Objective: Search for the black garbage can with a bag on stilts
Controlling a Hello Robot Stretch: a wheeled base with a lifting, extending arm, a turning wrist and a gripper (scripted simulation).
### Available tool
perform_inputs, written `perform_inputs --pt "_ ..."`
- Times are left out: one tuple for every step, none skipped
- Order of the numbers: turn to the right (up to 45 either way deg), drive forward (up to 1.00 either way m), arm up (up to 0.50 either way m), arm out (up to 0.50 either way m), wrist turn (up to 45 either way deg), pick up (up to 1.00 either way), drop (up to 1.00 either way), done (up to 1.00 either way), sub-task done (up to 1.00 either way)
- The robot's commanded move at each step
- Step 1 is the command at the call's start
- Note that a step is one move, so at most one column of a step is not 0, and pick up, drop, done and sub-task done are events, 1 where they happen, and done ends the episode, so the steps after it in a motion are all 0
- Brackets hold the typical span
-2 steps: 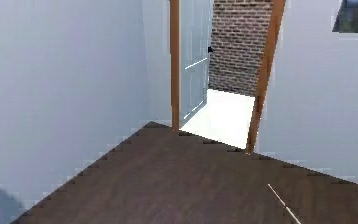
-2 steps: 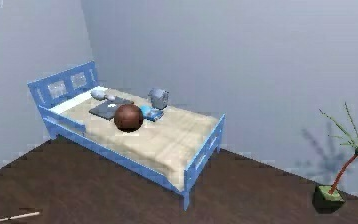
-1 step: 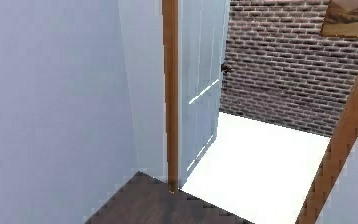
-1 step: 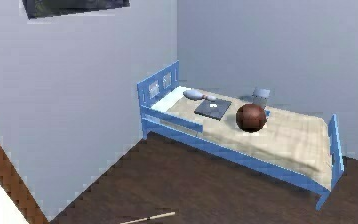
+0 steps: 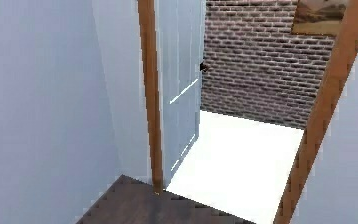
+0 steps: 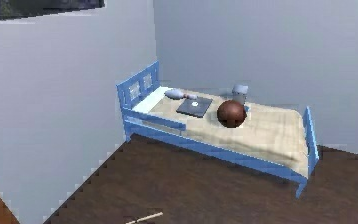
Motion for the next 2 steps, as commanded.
perform_inputs --pt "0.0 0.65 0.0 0.0 0.0 0.0 0.0 0.0 0.0" --pt "24.0 0.0 0.0 0.0 0.0 0.0 0.0 0.0 0.0"
